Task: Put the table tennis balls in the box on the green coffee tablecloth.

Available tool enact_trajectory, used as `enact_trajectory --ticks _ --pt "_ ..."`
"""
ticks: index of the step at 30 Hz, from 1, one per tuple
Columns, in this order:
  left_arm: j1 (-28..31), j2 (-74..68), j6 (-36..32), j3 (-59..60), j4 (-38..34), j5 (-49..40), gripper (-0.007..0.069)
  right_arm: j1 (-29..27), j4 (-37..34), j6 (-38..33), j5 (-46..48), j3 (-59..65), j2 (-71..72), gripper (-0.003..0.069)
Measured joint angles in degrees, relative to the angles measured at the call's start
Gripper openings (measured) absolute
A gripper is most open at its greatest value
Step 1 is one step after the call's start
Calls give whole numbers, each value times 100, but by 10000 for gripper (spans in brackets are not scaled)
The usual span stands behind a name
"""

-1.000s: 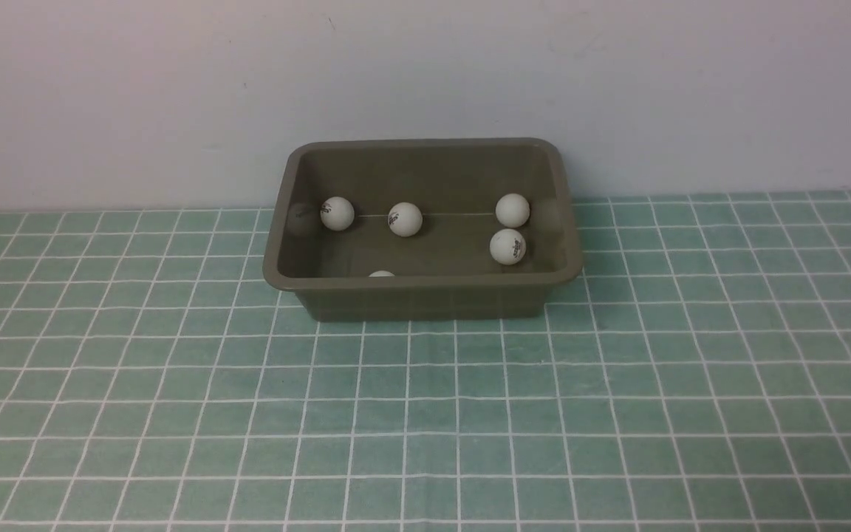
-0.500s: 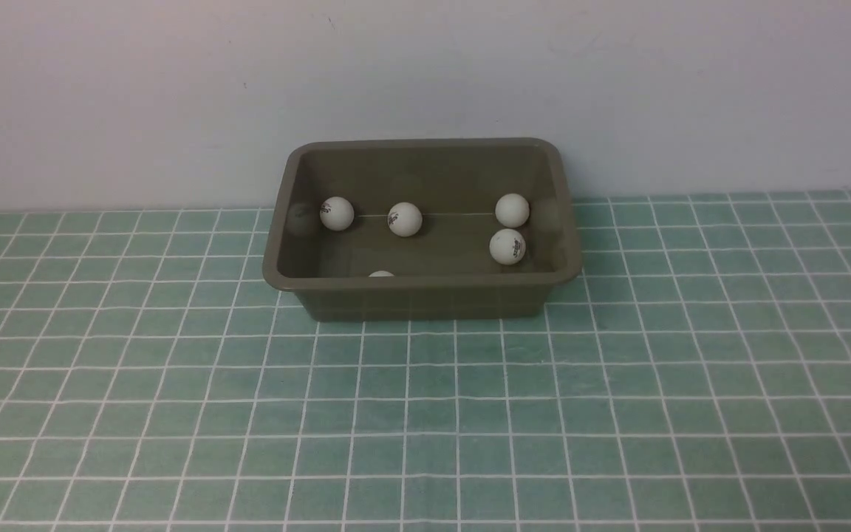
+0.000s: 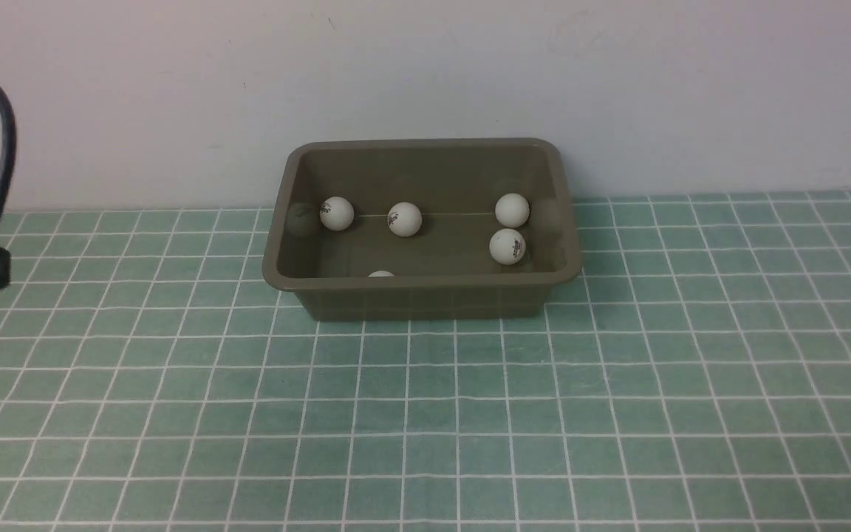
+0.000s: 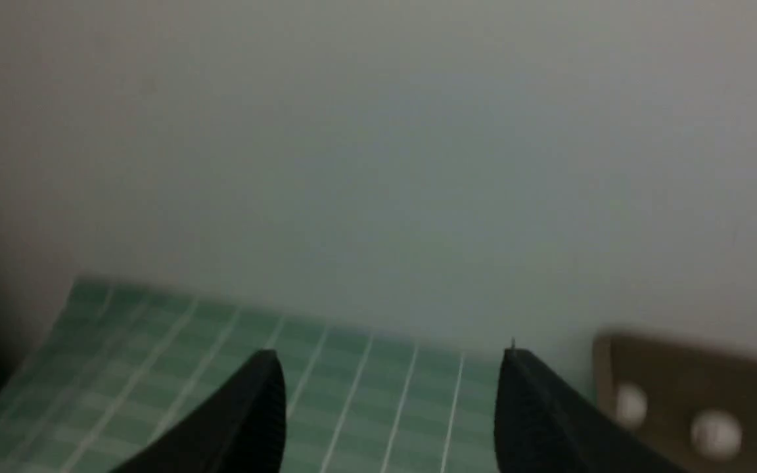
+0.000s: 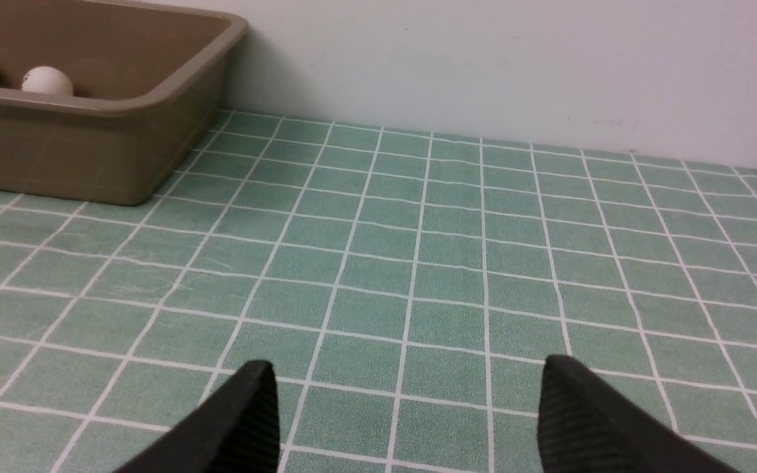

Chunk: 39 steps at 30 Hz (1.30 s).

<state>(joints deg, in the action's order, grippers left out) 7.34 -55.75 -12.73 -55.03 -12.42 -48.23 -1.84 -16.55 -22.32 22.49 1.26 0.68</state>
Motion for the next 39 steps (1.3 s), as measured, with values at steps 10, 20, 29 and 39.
enact_trajectory --ticks 10,20,29,39 --pt "0 -106 -775 33 -852 90 395 0 0 0 0 0 0 482" --pt "0 801 -1020 1082 -882 1064 395 0 0 0 0 0 0 482" --pt "0 2638 -1106 3066 -729 1872 395 0 0 0 0 0 0 482" --pt "0 3661 -1111 4842 -510 2597 395 0 0 0 0 0 0 482"
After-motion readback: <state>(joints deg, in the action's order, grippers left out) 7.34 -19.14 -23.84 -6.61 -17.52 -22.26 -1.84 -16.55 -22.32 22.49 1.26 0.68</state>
